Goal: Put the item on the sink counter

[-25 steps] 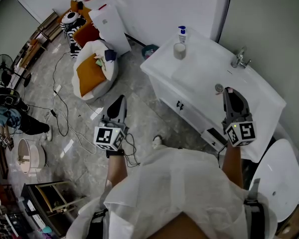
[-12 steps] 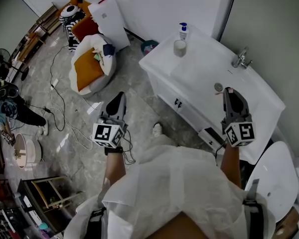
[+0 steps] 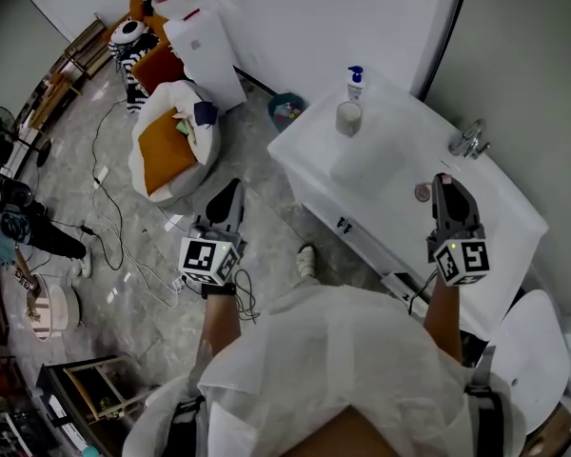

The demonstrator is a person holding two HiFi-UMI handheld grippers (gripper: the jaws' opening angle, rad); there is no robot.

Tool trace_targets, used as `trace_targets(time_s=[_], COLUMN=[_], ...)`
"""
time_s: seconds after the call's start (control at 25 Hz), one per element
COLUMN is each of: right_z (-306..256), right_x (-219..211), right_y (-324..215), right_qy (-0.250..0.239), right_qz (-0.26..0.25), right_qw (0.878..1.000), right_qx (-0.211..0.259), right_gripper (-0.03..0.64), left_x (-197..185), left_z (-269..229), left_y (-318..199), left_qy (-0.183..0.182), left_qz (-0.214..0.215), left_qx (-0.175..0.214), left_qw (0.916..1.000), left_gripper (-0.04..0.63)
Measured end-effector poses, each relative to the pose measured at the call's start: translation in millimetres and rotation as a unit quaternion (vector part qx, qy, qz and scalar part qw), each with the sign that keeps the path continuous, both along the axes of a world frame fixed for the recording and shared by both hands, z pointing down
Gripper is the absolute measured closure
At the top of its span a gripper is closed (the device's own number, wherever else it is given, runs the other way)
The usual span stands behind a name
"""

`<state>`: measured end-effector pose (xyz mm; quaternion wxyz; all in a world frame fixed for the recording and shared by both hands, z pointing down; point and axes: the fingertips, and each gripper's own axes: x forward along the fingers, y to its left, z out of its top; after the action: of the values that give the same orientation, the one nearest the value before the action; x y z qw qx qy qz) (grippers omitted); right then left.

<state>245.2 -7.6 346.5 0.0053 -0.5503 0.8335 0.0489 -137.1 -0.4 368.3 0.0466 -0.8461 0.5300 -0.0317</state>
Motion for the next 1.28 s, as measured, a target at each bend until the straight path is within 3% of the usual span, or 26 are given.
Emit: trace_targets(time_s=[0.4,0.72,1.04,1.28], right_z=[-15,-20,-44,-81], right_x=[-30,-58,-76,-87], right_y=[-99,-147,-165,-179], right_qy=[-0.001,0.003,-0.001,-0.012], right_qz=[0.018,0.04,0.051,0.028], right_qw=[1.0,0.999,0.998,0.997], right_qx=[0.009,0.015,0.037,0.071], right_gripper=[0.594,0.594,0.594,0.594], left_x=[-42,-60,-63,-55], left_z=[-4,-8,-12,-11], left_y=[-110,-181,-221,-238], left_qy=[0.0,0.007,0.016,0.021], left_qz=[0.011,0.04,0.072,0.079], left_qx=[0.002,0.01,0.016,0.015], left_qw=[0.9999,0.9991,0.9971,0.9965], left_gripper=[0.575,0.575,0.575,0.575])
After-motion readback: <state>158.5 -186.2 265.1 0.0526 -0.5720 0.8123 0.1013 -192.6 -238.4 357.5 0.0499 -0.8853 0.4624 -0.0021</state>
